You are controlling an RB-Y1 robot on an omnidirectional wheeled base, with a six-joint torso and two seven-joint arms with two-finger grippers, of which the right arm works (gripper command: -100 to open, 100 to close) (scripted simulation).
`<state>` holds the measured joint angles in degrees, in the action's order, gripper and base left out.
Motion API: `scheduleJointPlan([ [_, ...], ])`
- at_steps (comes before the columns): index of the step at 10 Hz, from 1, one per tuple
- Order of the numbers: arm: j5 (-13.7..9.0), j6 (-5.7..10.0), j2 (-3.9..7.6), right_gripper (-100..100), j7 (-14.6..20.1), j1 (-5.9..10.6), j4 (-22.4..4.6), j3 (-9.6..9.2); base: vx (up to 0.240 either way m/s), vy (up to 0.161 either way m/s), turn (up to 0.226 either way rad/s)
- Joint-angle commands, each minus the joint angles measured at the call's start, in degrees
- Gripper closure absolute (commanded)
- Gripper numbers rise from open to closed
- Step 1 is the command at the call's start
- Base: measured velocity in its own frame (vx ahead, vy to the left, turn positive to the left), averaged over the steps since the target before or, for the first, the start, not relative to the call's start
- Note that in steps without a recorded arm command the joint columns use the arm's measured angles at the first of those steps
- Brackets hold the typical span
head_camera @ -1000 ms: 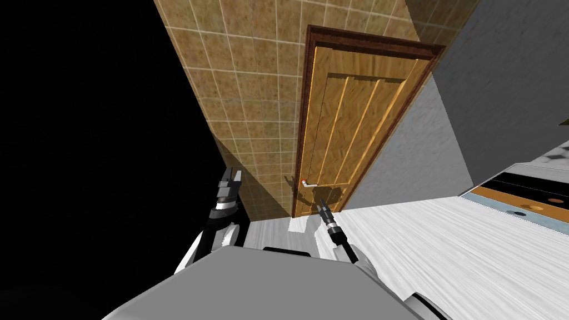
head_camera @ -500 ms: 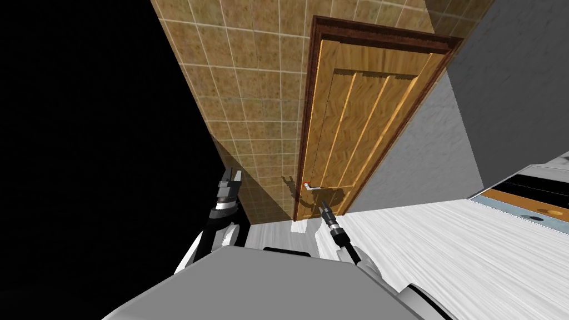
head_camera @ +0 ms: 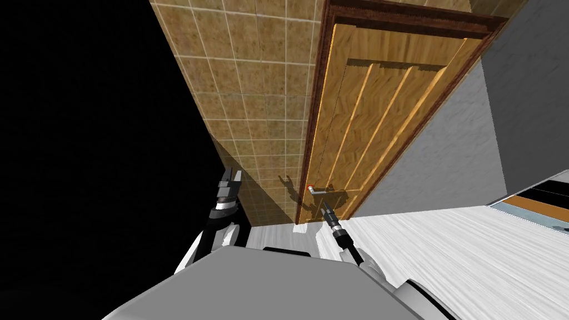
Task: Pull the door open
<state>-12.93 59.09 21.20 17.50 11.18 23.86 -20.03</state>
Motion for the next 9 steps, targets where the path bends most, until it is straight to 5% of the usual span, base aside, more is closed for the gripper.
scheduleJointPlan([
  [1,-0.4,0.14,0.65,-100,0.2,-1.00,0.7,0.58,0.182,0.030,0.184],
  [4,-1.4,1.65,2.27,-100,1.2,-2.46,-0.6,2.22,0.199,0.066,0.194],
  [9,-2.0,2.50,3.20,-100,1.7,-3.29,-1.3,3.16,0.115,0.027,0.048],
])
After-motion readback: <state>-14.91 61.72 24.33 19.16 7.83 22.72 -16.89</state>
